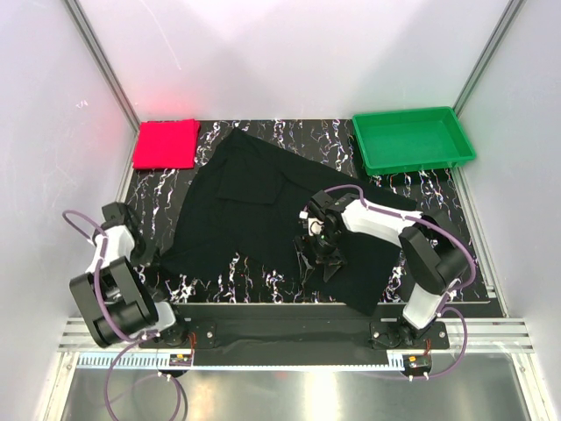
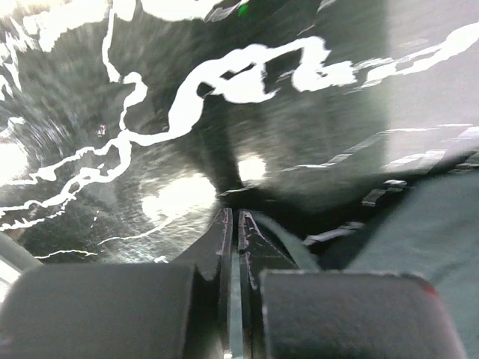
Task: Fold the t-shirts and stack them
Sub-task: Fold the tshirt
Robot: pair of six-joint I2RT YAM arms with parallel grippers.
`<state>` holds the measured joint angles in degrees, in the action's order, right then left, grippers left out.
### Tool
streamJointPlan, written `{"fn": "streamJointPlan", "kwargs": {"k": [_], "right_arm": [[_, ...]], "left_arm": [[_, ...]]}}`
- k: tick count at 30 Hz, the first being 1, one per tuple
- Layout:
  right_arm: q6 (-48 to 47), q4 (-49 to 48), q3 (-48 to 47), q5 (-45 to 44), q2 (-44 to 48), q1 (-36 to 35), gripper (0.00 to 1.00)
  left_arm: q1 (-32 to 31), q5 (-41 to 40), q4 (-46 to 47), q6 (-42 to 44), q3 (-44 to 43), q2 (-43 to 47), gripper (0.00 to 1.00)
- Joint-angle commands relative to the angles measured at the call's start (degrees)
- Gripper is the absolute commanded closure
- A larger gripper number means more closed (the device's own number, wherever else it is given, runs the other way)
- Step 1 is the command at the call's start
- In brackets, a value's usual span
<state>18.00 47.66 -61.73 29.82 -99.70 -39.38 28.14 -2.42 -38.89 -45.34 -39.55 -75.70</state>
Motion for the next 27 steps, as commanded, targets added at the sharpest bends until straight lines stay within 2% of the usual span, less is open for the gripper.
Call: {"fn": "streamJointPlan", "kwargs": {"k": [1,3,6,9,14,20,23,27], "right_arm": [[1.2,0.4,-1.7,-4.9,-0.8,-0.4,0.2],[1.2,1.0,-1.8,-7.7,-0.5,-0.4,0.27],[0.9,2.4,-1.5,-11.3,0.5,-0.7,0.29],[0.1,3.6,-1.1,-13.2,1.3,-2.0,0.28],[0.9,5.3,-0.2,-15.5,2.6,-5.7,0.23],[2.0,5.7,0.4,-20.2,3.9,-11.5,0.23],[1.7,4.6,0.7,-21.6,1.2,-12.5,0.27],[2.4,2.9,0.4,-21.2,-0.1,-13.6,0.44]], "left_arm": [[0.1,-4.8,1.4,1.9,-7.0,6.3,1.0],[-0.2,-6.3,-2.0,2.6,-9.3,6.4,1.0],[-0.7,-6.9,-3.0,2.8,-10.5,8.3,1.0],[-2.1,-8.0,-2.8,1.6,-9.8,11.1,1.0],[-2.8,-5.5,-1.1,1.9,-8.8,13.0,1.0],[-2.8,-3.2,1.5,4.0,-9.1,12.6,1.0],[-2.8,-2.1,1.6,4.2,-9.3,12.3,1.0],[-2.9,-1.8,1.8,4.7,-9.0,12.7,1.0]]}}
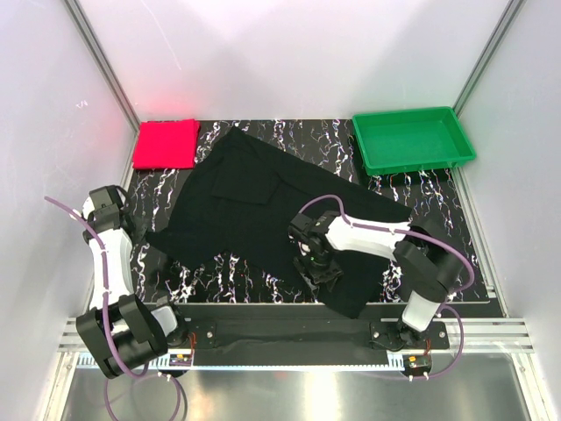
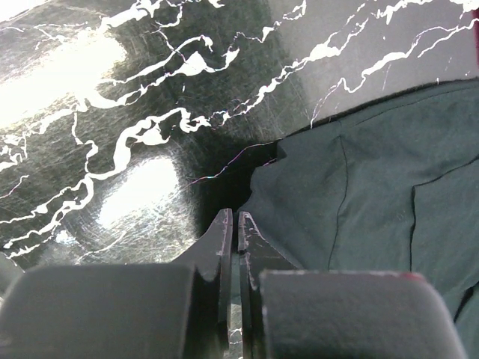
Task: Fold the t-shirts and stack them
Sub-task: Fold the tshirt
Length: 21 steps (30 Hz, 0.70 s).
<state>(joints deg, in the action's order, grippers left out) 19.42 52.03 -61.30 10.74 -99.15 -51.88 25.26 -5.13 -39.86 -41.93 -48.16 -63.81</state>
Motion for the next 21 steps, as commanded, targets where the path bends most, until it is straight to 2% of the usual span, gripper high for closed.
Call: {"fn": "streamJointPlan", "kwargs": {"k": [1,10,13,16,17,21], "right_arm": [[1.3,-2.3,0.0,-2.0,-0.8,-1.3,0.44],[4.5,-3.9,1.5,-4.9,-4.8,-4.9,0.48],[6.1,-3.7,2.1,-7.4,-5.0,-5.2,0.53],[7.2,-3.6,3.0,-9.8,-5.5,-5.2,0.68],[7.3,-3.6,3.2,-10.4,-5.7,-5.3,0.79],[7.5,-3.3,3.1,-12.4,-5.2,-5.2,0.96]], "left_arm": [[0.1,1.0,2.8,1.4,-0.3,0.8,1.0],[0.0,2.0,3.0,1.9,0.9,1.3,1.0],[0.0,2.0,3.0,2.2,1.2,1.4,1.0],[0.1,2.2,3.0,2.4,1.5,1.8,1.0],[0.1,2.7,3.1,2.3,1.5,1.8,1.0],[0.1,3.7,3.4,3.2,1.1,2.0,1.0]]}}
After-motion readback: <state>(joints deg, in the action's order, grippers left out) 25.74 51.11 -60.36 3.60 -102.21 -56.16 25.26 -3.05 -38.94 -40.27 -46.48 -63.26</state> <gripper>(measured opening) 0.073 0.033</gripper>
